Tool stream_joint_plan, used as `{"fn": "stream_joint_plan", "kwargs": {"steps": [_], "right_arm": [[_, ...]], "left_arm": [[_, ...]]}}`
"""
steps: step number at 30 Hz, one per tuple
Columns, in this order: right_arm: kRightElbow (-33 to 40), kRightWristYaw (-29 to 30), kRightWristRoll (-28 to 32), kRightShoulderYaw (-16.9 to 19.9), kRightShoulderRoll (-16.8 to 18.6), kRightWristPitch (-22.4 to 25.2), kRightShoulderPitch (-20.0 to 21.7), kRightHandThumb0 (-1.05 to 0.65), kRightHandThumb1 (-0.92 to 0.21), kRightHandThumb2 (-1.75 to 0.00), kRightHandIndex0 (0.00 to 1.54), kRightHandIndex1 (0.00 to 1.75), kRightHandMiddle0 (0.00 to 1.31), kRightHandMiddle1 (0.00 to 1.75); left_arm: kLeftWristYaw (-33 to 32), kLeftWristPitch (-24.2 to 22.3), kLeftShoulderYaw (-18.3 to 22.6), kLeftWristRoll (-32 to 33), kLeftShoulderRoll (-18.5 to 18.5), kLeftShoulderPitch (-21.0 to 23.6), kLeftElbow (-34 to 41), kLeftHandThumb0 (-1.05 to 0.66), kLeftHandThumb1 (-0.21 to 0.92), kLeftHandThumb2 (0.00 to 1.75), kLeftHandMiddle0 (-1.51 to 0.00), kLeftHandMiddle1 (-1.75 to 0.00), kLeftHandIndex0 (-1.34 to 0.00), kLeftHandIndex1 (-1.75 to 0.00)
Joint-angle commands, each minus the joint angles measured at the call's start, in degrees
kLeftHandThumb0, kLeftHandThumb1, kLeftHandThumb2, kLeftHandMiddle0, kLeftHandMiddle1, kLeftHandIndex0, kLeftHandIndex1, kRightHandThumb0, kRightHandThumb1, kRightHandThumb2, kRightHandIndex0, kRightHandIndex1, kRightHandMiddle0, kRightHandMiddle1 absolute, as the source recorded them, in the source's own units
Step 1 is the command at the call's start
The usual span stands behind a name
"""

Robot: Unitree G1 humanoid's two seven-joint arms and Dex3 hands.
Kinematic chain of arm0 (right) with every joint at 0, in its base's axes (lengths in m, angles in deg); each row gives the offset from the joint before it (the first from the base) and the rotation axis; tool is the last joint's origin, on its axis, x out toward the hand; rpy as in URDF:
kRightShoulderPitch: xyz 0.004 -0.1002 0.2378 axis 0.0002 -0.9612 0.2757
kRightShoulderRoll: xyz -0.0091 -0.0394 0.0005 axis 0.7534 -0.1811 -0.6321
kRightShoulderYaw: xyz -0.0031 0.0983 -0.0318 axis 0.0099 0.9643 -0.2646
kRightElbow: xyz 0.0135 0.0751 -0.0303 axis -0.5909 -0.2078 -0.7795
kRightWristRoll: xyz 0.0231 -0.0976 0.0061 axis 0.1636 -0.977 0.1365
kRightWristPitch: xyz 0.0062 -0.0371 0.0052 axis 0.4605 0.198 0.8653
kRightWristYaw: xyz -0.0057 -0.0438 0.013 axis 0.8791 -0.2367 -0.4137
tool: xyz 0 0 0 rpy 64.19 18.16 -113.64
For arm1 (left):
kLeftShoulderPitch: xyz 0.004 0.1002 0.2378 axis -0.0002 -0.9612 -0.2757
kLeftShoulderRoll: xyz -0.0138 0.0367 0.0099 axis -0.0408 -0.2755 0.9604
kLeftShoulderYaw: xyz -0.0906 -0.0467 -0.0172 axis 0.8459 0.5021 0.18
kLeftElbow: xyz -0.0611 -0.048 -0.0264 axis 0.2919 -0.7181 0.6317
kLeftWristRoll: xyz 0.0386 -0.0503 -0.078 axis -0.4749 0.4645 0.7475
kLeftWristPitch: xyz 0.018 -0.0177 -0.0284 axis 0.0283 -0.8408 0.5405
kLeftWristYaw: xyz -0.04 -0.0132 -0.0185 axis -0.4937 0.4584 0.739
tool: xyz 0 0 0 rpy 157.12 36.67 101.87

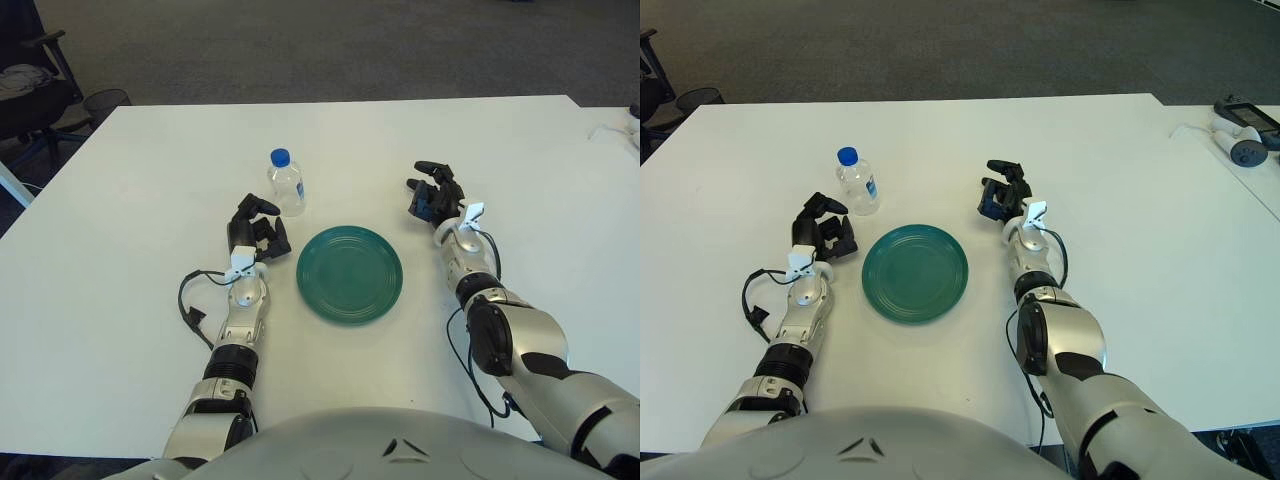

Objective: Put the bottle into the plate.

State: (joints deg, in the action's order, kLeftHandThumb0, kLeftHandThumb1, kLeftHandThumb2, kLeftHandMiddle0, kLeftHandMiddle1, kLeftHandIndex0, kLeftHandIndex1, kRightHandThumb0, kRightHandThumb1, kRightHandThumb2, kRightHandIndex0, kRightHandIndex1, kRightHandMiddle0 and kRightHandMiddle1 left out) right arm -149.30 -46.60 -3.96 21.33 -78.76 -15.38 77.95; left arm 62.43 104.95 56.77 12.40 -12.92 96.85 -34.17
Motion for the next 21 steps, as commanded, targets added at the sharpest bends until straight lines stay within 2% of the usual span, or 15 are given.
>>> {"fn": "stream_joint_plan", "kwargs": {"steps": [1, 7, 12, 21], "right_arm": [[-0.11, 0.1, 1.06, 0.68, 0.12, 0.32, -3.88, 0.02, -0.37, -1.37, 0.07, 1.04, 0.04, 1.36], [1.33, 1.97, 0.45, 0.03, 0.53, -3.04, -7.74, 0.03, -0.36, -1.39, 0.09, 1.1, 0.06, 1.38], [3.74, 3.28, -0.78, -1.48, 2.13, -8.31, -14.07, 0.1, -0.33, -1.45, 0.12, 1.19, 0.12, 1.41], [4.91, 3.86, -2.01, -3.51, 2.23, -10.11, -21.12, 0.17, -0.32, -1.52, 0.23, 1.35, 0.23, 1.47]], "left_arm": [[0.61, -2.52, 0.31, 0.34, -0.38, -2.29, -2.49, -0.51, 0.2, 1.46, -1.22, -1.75, -0.7, -1.75], [1.21, -2.46, 0.48, 0.51, -0.6, -2.0, -2.75, -0.51, 0.2, 1.46, -1.22, -1.75, -0.7, -1.75], [1.45, -2.08, 0.52, 0.51, -0.66, -1.81, -2.88, -0.51, 0.19, 1.46, -1.22, -1.75, -0.71, -1.75], [1.79, -1.96, 0.44, 0.43, -0.81, -1.8, -2.63, -0.51, 0.2, 1.46, -1.23, -1.75, -0.7, -1.75]]}}
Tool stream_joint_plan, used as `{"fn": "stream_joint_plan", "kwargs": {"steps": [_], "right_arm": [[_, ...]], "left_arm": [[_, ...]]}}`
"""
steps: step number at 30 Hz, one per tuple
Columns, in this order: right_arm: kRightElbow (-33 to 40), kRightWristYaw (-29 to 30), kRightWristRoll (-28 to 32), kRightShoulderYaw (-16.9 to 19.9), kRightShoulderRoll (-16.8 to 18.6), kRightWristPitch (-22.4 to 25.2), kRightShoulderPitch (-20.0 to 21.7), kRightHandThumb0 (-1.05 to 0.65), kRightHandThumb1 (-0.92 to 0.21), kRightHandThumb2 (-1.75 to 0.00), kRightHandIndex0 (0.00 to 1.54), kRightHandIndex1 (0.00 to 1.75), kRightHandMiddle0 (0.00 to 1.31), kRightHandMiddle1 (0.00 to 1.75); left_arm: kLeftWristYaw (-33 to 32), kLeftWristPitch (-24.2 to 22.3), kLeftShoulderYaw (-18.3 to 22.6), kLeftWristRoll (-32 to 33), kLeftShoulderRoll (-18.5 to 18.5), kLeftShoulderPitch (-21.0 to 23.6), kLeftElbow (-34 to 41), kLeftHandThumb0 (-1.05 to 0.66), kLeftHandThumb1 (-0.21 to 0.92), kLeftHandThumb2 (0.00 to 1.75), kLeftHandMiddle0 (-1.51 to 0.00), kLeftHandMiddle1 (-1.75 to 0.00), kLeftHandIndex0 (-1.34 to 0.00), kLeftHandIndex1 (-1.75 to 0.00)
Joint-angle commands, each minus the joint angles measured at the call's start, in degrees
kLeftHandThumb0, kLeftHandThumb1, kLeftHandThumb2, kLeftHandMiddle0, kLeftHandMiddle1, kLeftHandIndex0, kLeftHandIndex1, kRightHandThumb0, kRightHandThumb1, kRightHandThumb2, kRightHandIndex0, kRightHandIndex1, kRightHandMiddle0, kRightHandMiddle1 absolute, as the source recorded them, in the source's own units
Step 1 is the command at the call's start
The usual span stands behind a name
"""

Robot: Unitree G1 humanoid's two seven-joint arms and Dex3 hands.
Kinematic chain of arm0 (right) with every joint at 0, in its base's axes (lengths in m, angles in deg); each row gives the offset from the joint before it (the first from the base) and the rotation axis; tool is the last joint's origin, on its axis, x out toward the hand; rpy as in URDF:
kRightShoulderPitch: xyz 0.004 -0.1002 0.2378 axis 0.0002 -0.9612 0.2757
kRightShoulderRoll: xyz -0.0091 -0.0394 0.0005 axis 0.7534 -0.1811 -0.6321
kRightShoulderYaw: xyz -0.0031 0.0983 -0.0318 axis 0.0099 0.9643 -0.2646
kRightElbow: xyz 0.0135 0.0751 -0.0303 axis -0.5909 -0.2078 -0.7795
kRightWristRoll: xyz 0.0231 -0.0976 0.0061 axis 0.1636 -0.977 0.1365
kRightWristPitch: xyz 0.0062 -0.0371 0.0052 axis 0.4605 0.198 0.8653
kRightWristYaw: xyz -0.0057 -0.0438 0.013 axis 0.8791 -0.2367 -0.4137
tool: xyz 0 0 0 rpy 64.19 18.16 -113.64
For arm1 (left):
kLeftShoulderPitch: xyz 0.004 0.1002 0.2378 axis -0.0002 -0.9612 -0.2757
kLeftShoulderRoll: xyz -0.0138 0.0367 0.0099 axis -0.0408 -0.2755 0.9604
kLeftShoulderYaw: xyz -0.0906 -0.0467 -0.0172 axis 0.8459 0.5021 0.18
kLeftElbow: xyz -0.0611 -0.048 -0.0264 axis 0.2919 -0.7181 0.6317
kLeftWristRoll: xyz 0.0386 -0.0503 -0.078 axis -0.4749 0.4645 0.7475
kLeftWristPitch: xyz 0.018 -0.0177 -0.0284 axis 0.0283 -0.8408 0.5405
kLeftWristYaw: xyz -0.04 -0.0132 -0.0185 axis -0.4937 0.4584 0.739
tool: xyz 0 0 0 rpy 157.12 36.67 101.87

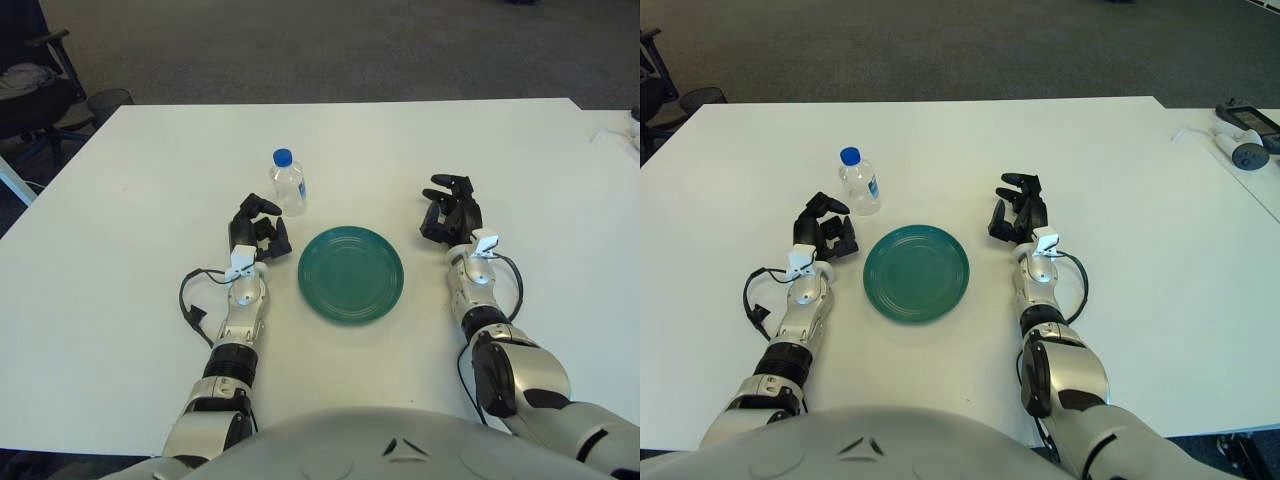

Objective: Put the bottle into the plate.

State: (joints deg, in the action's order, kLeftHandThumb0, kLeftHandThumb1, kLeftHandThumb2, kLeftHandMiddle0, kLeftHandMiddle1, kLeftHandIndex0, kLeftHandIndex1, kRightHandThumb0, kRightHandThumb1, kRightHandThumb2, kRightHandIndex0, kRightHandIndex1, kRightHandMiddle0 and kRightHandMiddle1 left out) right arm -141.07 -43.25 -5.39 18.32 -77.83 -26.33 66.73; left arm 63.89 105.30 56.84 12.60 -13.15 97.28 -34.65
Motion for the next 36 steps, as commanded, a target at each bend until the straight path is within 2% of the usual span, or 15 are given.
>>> {"fn": "stream_joint_plan", "kwargs": {"steps": [1, 5, 6, 8, 10, 13, 18, 20, 24, 25, 27, 28, 29, 33, 36], "right_arm": [[-3.35, 0.77, -0.81, -0.78, 1.57, 0.41, -10.71, 0.18, -0.32, -1.52, 0.25, 1.38, 0.24, 1.49], [-2.41, 1.38, -1.6, -1.91, 2.38, -0.81, -13.22, 0.18, -0.33, -1.52, 0.28, 1.43, 0.27, 1.51], [-2.35, 1.6, -2.13, -2.44, 2.69, -1.51, -14.48, 0.25, -0.44, -1.3, 0.31, 1.55, 0.28, 1.53], [-2.54, 2.01, -3.07, -3.32, 3.06, -2.49, -16.41, 0.33, -0.55, -1.08, 0.34, 1.66, 0.3, 1.55], [-3.14, 2.97, -4.65, -4.52, 2.97, -2.24, -17.62, 0.36, -0.56, -1.05, 0.37, 1.7, 0.31, 1.58], [-4.5, 4.63, -7.17, -6.7, 2.64, -0.64, -18.52, 0.12, -0.47, -1.14, 0.46, 1.73, 0.32, 1.68], [-8.08, 3.83, -9.34, -10.06, 1.61, 4.34, -18.12, 0.02, -0.43, -1.18, 0.54, 1.67, 0.32, 1.73], [-8.78, 2.52, -9.53, -10.86, 1.28, 6.07, -17.77, 0.01, -0.41, -1.18, 0.57, 1.63, 0.35, 1.74], [-8.52, 0.17, -8.8, -11.26, 1.19, 6.77, -17.63, 0.0, -0.35, -1.23, 0.62, 1.6, 0.4, 1.75], [-8.41, -0.32, -8.49, -11.26, 1.22, 6.75, -17.62, 0.0, -0.34, -1.24, 0.63, 1.59, 0.41, 1.75], [-8.25, -1.14, -7.9, -11.22, 1.26, 6.72, -17.59, 0.0, -0.33, -1.25, 0.64, 1.59, 0.42, 1.75], [-8.05, -2.1, -7.16, -10.89, 1.55, 6.88, -17.25, 0.0, -0.33, -1.25, 0.64, 1.58, 0.42, 1.75], [-7.91, -2.82, -6.62, -10.64, 1.76, 7.0, -16.99, 0.0, -0.32, -1.26, 0.65, 1.58, 0.42, 1.75], [-7.7, -4.15, -5.32, -9.7, 2.45, 7.06, -16.25, 0.0, -0.3, -1.29, 0.68, 1.59, 0.42, 1.75], [-7.73, -4.44, -4.93, -9.31, 2.62, 6.85, -16.19, 0.0, -0.29, -1.31, 0.69, 1.61, 0.41, 1.75]], "left_arm": [[0.34, -2.34, 0.34, 0.18, -0.58, -2.25, -2.1, -0.51, 0.2, 1.46, -1.23, -1.75, -0.7, -1.75], [0.72, -2.08, 0.48, 0.46, -0.63, -2.16, -2.46, -0.51, 0.2, 1.46, -1.23, -1.75, -0.7, -1.75], [0.82, -1.83, 0.55, 0.57, -0.66, -2.07, -2.78, -0.51, 0.2, 1.46, -1.23, -1.75, -0.7, -1.75], [0.92, -1.47, 0.62, 0.69, -0.66, -1.97, -3.15, -0.51, 0.2, 1.46, -1.23, -1.75, -0.71, -1.75], [0.77, -1.36, 0.6, 0.6, -0.61, -2.03, -3.03, -0.51, 0.2, 1.46, -1.23, -1.75, -0.71, -1.75], [0.05, -1.41, 0.57, 0.15, -0.61, -1.99, -2.83, -0.51, 0.2, 1.46, -1.23, -1.75, -0.7, -1.75], [-4.27, -2.22, 0.24, -2.67, -0.98, -0.52, -4.23, -0.51, 0.21, 1.45, -1.2, -1.75, -0.69, -1.75], [-6.53, -3.31, 0.16, -3.87, -1.12, 0.64, -5.57, -0.47, 0.31, 1.32, -1.03, -1.75, -0.61, -1.75], [-8.23, -3.88, 0.06, -4.89, -1.2, 1.64, -6.87, -0.43, 0.51, 1.05, -0.41, -1.75, -0.47, -1.73], [-8.34, -3.84, -0.03, -5.12, -1.28, 1.74, -7.04, -0.53, 0.49, 0.96, -0.26, -1.71, -0.3, -1.71], [-8.46, -3.74, -0.25, -5.54, -1.44, 1.82, -7.19, -0.62, 0.47, 0.88, -0.13, -1.68, -0.15, -1.7], [-8.09, -3.38, -0.76, -6.16, -1.89, 1.67, -7.21, -0.66, 0.47, 0.86, -0.11, -1.63, -0.12, -1.66], [-7.83, -3.11, -1.13, -6.62, -2.22, 1.57, -7.23, -0.73, 0.5, 0.8, -0.07, -1.47, -0.08, -1.52], [-6.91, -0.67, -1.76, -7.37, -3.05, 1.41, -8.03, -0.93, 0.74, 0.4, -0.01, -0.93, -0.02, -0.95], [-6.75, 0.82, -1.82, -7.38, -3.21, 0.98, -8.09, -1.0, 0.85, 0.24, 0.0, -0.66, 0.0, -0.67]]}}
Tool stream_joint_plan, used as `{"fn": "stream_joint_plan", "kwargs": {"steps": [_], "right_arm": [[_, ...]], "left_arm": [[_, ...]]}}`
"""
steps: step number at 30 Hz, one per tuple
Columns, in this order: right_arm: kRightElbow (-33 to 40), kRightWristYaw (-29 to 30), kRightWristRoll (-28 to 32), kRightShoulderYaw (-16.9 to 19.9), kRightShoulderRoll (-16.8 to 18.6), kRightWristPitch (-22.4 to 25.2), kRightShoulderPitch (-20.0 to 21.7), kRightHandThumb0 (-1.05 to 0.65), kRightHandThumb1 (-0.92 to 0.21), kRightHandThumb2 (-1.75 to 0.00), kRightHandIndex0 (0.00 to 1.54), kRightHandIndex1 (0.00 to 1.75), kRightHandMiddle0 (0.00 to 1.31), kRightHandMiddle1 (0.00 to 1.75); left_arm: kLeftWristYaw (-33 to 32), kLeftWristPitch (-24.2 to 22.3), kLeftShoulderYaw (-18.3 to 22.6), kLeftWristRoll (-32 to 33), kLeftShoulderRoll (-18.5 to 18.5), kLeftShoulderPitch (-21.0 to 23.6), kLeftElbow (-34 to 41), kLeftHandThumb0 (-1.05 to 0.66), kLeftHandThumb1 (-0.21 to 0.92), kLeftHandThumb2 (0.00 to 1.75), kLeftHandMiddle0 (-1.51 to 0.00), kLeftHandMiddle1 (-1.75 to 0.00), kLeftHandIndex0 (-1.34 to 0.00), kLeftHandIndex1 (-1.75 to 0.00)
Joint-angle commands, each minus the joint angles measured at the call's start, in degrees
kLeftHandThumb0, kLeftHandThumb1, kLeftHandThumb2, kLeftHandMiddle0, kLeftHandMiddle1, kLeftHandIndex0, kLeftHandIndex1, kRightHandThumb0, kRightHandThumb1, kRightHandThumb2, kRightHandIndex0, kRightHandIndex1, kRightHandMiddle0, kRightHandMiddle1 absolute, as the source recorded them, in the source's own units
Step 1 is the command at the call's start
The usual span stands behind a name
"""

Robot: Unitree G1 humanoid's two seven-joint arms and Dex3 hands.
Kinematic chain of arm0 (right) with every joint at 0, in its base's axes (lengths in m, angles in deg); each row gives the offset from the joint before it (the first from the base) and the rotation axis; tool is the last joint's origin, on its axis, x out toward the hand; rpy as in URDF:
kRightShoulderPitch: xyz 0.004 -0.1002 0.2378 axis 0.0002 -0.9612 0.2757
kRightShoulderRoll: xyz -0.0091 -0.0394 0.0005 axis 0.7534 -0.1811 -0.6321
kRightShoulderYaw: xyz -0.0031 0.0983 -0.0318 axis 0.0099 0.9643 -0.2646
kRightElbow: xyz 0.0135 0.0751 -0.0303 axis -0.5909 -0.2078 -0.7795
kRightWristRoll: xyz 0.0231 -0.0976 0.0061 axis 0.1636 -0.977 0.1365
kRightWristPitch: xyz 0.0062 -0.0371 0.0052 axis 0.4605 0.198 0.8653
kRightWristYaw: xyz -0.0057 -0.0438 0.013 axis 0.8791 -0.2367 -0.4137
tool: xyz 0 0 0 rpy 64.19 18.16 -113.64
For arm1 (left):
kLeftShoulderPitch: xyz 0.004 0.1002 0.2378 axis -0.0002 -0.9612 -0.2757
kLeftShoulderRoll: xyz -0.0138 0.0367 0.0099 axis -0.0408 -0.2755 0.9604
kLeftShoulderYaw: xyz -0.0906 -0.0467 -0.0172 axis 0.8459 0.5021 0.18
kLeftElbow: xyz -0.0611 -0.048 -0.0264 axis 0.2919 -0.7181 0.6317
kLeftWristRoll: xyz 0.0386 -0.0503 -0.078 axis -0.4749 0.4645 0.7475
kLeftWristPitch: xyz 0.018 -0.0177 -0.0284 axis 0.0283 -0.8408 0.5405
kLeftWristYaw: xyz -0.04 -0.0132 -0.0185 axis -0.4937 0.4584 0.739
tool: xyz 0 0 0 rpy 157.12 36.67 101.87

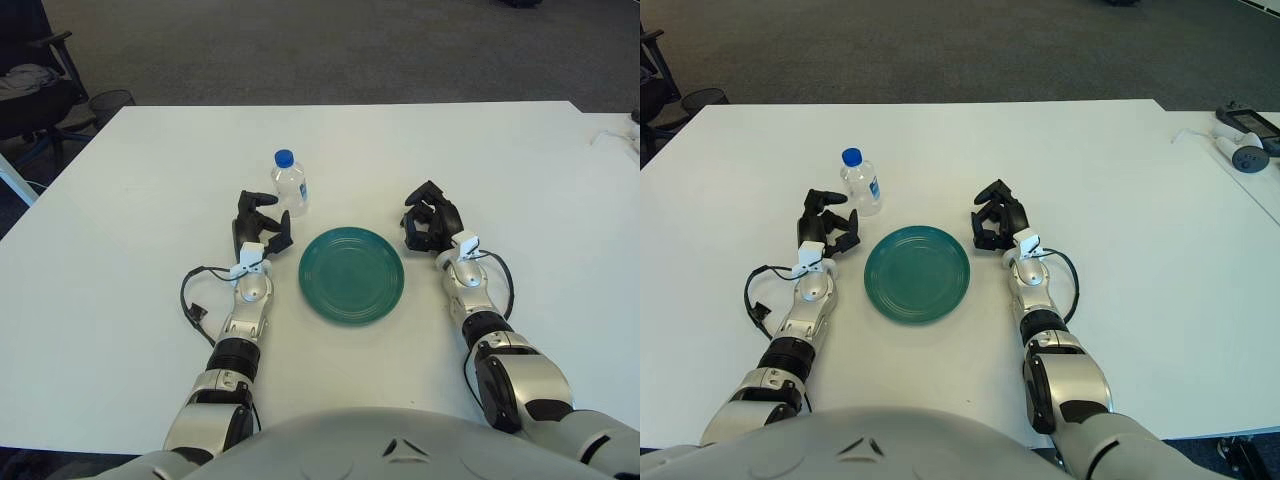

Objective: Put the bottle into the plate.

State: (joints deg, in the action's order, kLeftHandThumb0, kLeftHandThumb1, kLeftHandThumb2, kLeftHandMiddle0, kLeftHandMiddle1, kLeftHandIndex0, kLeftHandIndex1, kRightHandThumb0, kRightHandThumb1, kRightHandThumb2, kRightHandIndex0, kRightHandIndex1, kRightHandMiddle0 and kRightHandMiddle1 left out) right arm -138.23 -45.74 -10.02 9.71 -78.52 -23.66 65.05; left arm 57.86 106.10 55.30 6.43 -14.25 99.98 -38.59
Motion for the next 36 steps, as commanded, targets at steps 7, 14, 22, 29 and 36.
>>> {"fn": "stream_joint_plan", "kwargs": {"steps": [7, 14, 22, 29, 36], "right_arm": [[-10.89, -1.9, -0.24, -0.18, 3.02, 4.92, -14.15, 0.0, -0.29, -1.27, 0.73, 1.51, 0.41, 1.75], [-11.21, -0.02, -0.58, -0.01, 2.72, 7.15, -13.12, 0.0, -0.3, -1.27, 0.73, 1.51, 0.42, 1.75], [-11.22, 1.06, -1.17, -0.49, 2.5, 8.13, -12.75, 0.0, -0.3, -1.26, 0.74, 1.47, 0.42, 1.75], [-11.15, 1.6, -1.05, -0.44, 2.76, 8.78, -12.52, 0.0, -0.28, -1.31, 0.69, 1.6, 0.42, 1.75], [-11.35, 1.0, -0.48, -0.07, 2.95, 9.71, -12.05, -0.01, -0.29, -1.29, 0.7, 1.55, 0.43, 1.75]], "left_arm": [[-2.82, -0.2, -0.31, -1.75, -0.54, -4.49, -0.06, -1.04, 0.91, 0.19, 0.0, -0.38, 0.0, -0.36], [-7.2, -0.46, 0.11, -1.64, 2.64, -7.09, 4.41, -1.05, 0.92, 0.21, 0.0, -0.49, 0.0, -0.55], [-7.14, -1.83, -1.67, -2.95, 3.28, -10.21, 10.56, -1.05, 0.92, 0.24, 0.0, -0.61, 0.0, -0.64], [-4.46, -7.19, -2.84, -4.38, 2.01, -10.94, 14.97, -1.05, 0.92, 0.32, 0.0, -0.57, 0.0, -0.6], [-1.42, -13.03, -2.26, -3.4, 0.24, -6.38, 13.78, -1.05, 0.92, 0.33, 0.0, -0.46, 0.0, -0.44]]}}
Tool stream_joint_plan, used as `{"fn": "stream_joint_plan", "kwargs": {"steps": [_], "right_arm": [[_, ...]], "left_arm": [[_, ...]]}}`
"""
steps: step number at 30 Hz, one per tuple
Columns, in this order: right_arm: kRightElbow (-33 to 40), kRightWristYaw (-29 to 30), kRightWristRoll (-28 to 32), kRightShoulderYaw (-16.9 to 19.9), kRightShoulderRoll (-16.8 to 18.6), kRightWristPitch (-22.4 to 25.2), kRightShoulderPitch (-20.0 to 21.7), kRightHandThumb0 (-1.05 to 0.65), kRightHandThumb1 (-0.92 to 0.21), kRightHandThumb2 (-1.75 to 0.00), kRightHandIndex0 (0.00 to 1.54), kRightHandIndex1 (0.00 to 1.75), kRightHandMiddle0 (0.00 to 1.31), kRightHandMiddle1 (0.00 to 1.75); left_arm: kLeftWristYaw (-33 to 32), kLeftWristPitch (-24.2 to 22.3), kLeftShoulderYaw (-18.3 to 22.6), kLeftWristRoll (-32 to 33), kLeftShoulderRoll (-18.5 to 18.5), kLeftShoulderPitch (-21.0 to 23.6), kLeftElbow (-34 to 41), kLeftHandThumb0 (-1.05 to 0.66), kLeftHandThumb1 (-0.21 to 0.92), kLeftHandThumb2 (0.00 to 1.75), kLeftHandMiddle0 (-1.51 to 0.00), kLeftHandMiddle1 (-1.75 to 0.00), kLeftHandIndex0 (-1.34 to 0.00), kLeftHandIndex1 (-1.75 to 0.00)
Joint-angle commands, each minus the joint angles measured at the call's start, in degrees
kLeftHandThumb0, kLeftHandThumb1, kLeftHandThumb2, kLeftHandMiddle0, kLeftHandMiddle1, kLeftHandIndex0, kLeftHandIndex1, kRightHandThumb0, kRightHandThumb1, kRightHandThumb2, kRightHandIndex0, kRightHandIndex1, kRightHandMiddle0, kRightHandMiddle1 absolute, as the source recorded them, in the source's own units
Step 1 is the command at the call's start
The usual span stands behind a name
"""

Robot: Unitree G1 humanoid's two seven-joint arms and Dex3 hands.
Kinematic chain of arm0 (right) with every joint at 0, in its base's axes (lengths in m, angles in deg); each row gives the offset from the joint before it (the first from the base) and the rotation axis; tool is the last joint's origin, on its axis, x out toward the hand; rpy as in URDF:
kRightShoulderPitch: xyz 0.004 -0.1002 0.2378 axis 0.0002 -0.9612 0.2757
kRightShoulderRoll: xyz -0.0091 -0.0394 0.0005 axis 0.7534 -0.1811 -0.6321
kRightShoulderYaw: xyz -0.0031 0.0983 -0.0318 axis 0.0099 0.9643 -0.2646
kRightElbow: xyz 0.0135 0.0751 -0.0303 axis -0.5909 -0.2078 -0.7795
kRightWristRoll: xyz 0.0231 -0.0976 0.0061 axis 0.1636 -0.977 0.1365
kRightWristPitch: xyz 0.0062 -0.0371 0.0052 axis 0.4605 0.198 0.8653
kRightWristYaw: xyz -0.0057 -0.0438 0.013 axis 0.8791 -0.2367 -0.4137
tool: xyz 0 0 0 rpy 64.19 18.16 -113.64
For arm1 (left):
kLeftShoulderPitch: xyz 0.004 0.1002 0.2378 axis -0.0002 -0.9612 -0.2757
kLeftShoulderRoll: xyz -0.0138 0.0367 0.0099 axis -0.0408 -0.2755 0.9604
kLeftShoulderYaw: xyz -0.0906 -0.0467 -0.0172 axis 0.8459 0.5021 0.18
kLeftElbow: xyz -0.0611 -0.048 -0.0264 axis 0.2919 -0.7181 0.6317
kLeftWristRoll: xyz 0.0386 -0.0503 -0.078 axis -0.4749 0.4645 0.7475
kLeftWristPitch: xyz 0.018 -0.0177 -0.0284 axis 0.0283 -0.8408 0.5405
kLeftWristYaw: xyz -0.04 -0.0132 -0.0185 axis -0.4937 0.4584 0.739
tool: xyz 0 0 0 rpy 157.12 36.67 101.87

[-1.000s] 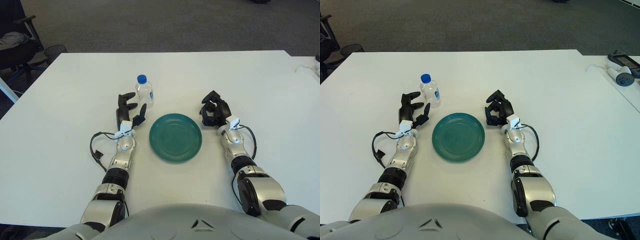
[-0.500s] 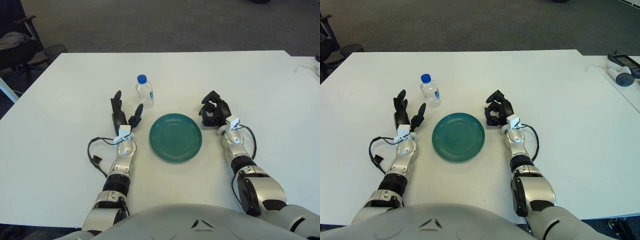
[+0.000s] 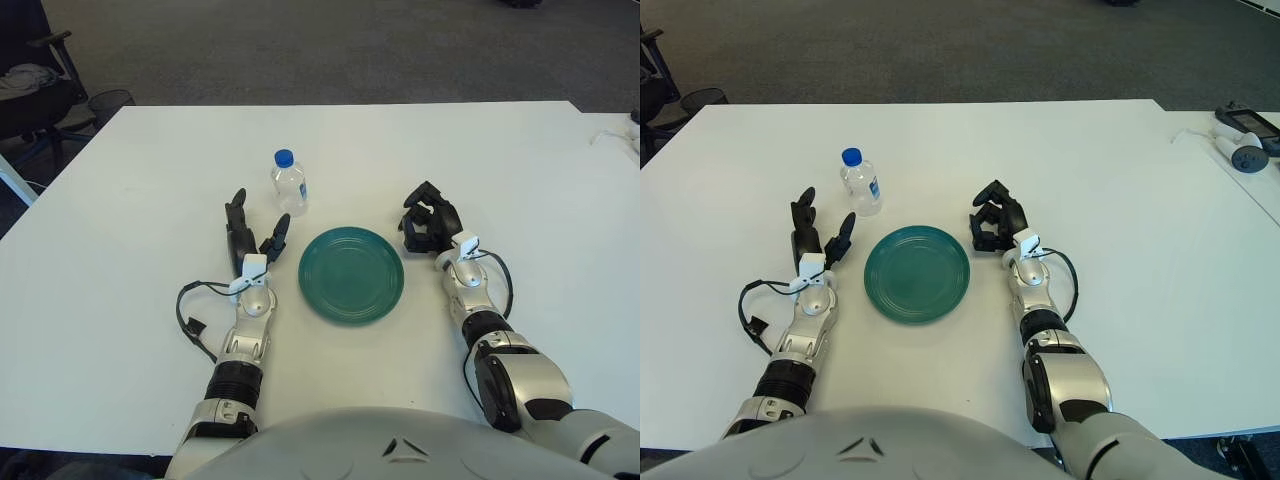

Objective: Put the bottle into the plate.

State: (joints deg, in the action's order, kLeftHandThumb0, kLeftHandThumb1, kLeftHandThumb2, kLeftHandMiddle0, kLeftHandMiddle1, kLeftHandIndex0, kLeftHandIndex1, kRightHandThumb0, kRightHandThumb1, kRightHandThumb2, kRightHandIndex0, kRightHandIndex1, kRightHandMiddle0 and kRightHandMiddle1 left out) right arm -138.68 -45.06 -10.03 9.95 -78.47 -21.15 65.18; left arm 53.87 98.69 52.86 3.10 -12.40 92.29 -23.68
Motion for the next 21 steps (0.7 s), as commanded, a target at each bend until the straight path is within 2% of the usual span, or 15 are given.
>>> {"fn": "stream_joint_plan", "kwargs": {"steps": [1, 7, 12, 21], "right_arm": [[-10.94, 0.19, -0.36, -0.22, 2.91, 7.26, -12.14, -0.01, -0.29, -1.29, 0.7, 1.55, 0.43, 1.75], [-10.92, 0.49, -0.07, 0.1, 3.08, 7.42, -11.93, 0.0, -0.29, -1.32, 0.67, 1.62, 0.43, 1.75], [-10.8, 0.86, -0.13, 0.09, 3.08, 7.7, -11.76, 0.0, -0.27, -1.33, 0.69, 1.6, 0.43, 1.75], [-10.82, -0.26, 0.71, 0.72, 3.33, 8.02, -11.76, 0.0, -0.27, -1.29, 0.74, 1.5, 0.44, 1.75]], "left_arm": [[3.02, -6.28, 0.03, -0.16, -1.89, 1.87, -1.29, -1.05, 0.92, 0.33, 0.0, -0.45, 0.0, -0.42], [6.11, -7.89, -1.03, -0.1, -3.29, 6.96, -5.71, -1.05, 0.92, 0.31, 0.0, -0.3, 0.0, -0.27], [7.89, -6.68, -2.43, -0.8, -4.42, 11.08, -11.26, -1.05, 0.92, 0.24, 0.0, -0.19, 0.0, -0.12], [9.85, -5.57, -4.52, -1.57, -5.89, 15.57, -16.89, -1.05, 0.92, 0.2, 0.0, -0.1, 0.0, -0.01]]}}
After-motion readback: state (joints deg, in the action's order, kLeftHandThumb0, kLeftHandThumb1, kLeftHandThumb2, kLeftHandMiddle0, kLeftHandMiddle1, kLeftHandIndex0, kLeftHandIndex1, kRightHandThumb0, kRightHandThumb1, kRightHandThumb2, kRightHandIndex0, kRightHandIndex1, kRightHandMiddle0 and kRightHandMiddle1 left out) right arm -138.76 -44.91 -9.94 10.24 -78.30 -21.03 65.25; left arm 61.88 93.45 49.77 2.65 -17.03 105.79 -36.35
